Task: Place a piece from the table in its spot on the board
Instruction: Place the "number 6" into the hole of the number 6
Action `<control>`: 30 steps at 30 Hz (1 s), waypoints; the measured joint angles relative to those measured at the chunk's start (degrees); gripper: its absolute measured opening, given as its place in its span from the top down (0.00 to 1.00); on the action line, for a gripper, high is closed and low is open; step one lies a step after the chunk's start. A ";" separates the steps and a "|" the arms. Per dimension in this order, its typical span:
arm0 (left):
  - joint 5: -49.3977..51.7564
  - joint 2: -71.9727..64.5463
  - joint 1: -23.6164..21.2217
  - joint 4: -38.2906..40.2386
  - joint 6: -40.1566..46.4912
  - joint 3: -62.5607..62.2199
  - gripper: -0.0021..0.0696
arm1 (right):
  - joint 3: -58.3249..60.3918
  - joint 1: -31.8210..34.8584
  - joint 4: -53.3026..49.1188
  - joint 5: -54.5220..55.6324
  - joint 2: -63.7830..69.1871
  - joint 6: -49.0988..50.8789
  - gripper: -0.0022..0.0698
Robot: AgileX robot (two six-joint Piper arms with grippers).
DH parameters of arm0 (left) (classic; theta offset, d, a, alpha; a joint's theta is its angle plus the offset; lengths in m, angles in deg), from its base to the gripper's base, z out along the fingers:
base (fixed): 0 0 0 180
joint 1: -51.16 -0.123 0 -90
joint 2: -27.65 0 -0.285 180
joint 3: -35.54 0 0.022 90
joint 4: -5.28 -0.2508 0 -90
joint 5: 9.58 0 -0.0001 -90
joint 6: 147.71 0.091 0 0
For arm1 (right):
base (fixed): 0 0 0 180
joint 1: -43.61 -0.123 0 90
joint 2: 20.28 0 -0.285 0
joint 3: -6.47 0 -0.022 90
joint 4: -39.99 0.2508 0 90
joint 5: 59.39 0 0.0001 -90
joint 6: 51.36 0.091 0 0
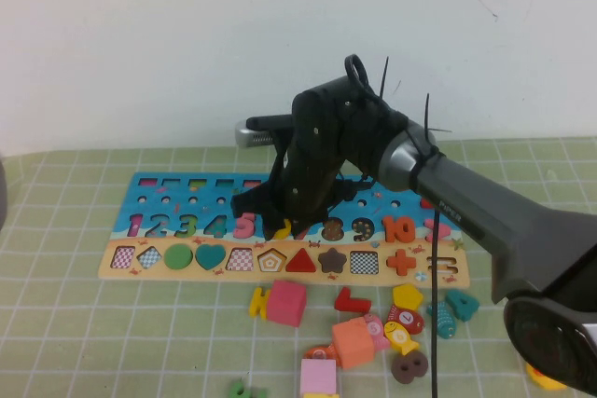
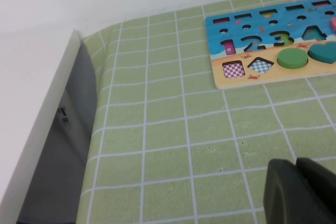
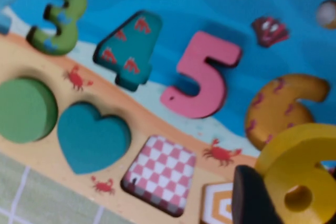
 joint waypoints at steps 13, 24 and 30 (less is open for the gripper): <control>0.00 0.00 0.00 0.00 0.00 0.00 0.97 | -0.38 0.00 1.36 2.95 0.35 -2.32 0.59; 0.00 0.00 0.00 0.00 0.00 0.00 0.97 | -0.38 0.00 0.32 3.27 0.91 -2.32 0.59; 0.00 0.00 0.00 0.00 0.00 0.00 0.97 | -0.38 0.16 0.01 3.39 0.91 -2.22 0.59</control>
